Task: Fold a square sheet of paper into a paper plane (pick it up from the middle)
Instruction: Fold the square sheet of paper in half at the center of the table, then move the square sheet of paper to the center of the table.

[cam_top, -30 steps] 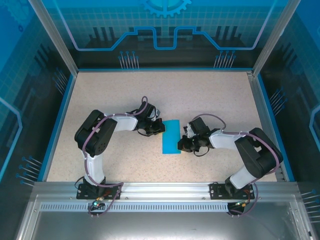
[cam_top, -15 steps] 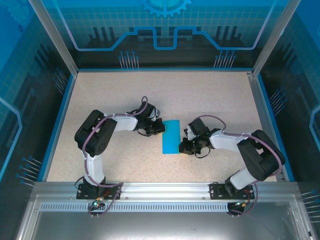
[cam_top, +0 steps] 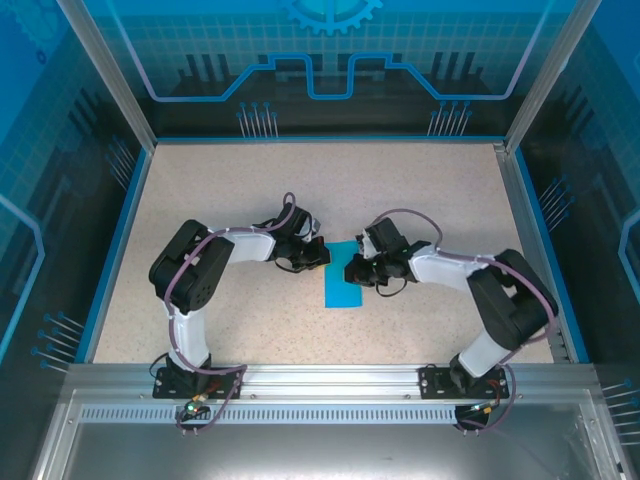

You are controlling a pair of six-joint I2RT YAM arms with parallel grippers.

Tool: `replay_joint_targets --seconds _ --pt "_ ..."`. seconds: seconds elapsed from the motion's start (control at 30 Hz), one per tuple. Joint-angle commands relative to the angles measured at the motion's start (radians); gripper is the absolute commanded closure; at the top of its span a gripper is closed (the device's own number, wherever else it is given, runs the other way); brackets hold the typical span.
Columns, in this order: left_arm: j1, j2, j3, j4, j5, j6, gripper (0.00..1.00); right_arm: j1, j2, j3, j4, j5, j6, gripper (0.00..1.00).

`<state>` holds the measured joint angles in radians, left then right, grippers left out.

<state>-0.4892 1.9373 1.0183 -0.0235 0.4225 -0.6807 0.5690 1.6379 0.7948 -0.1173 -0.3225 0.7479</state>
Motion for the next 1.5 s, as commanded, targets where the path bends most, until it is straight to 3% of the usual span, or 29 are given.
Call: replay_joint_targets --seconds 0.0,0.33,0.63,0.9,1.2,1.47 --pt "0.002 0.068 -0.063 -0.250 -0.182 0.010 1.00 0.000 0.061 0.030 0.033 -0.031 -0.007 0.90" --pt "0.002 0.072 -0.070 -0.247 -0.192 -0.002 1.00 0.008 0.060 -0.084 -0.074 -0.060 -0.064 0.91" --pt "0.001 0.076 -0.066 -0.243 -0.189 -0.003 1.00 0.011 -0.097 -0.259 -0.160 -0.074 -0.094 0.91" --pt "0.001 0.029 0.004 -0.243 -0.107 0.034 0.99 0.022 -0.246 -0.203 -0.171 0.005 -0.048 0.90" --pt "0.000 -0.133 0.115 -0.270 -0.048 0.025 0.71 0.069 -0.262 -0.131 -0.264 0.217 -0.001 0.90" --pt "0.003 -0.249 0.037 -0.264 -0.104 -0.005 0.64 0.110 -0.131 -0.051 -0.236 0.221 -0.001 0.88"
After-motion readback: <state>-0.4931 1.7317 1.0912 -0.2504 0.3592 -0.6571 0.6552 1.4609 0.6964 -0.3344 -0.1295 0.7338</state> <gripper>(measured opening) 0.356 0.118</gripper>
